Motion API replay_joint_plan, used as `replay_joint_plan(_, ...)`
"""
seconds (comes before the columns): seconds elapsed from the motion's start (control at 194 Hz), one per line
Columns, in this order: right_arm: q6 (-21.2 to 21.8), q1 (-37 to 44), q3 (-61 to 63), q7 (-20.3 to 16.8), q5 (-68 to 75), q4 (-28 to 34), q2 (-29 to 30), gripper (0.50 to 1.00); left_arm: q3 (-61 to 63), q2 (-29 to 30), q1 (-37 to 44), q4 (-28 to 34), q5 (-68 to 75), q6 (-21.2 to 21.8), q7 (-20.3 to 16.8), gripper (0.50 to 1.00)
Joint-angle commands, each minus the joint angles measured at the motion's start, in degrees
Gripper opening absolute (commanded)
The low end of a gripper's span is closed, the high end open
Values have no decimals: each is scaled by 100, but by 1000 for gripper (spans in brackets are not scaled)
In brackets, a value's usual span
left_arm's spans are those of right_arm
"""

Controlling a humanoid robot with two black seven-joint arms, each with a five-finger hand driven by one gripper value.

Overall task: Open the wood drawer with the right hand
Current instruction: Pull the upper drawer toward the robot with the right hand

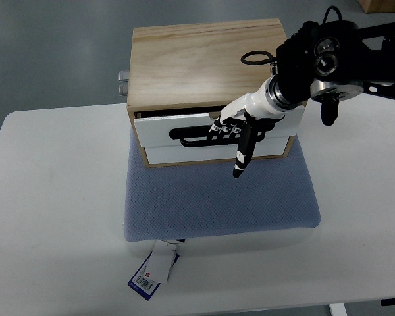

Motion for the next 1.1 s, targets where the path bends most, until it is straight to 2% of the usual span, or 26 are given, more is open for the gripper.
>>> replay_joint_plan(0.0, 326, 104, 7, 0, 126, 189, -129, 942, -2, 0, 0, 0, 0, 0, 0, 1000)
replay_joint_plan(0.211, 713, 209, 7, 0, 364, 567, -436, 942, 6, 0, 0, 87, 0, 0, 0, 1000)
replay_joint_plan(0.422, 871, 218, 7, 0, 469, 699, -533, 942, -2, 0, 0, 88, 0, 0, 0, 1000)
replay_joint_plan(0.525, 1090, 297, -1, 0, 680, 813, -595, 942, -2, 0, 0, 96, 0, 0, 0, 1000)
replay_joint_plan(0.911, 1348, 429, 7, 0, 970, 1183, -744, 942, -2, 0, 0, 96, 0, 0, 0, 1000)
replay_joint_plan(1.097, 1348, 930, 218, 0, 1269, 1367, -920, 942, -2, 0, 0, 96, 0, 0, 0, 1000)
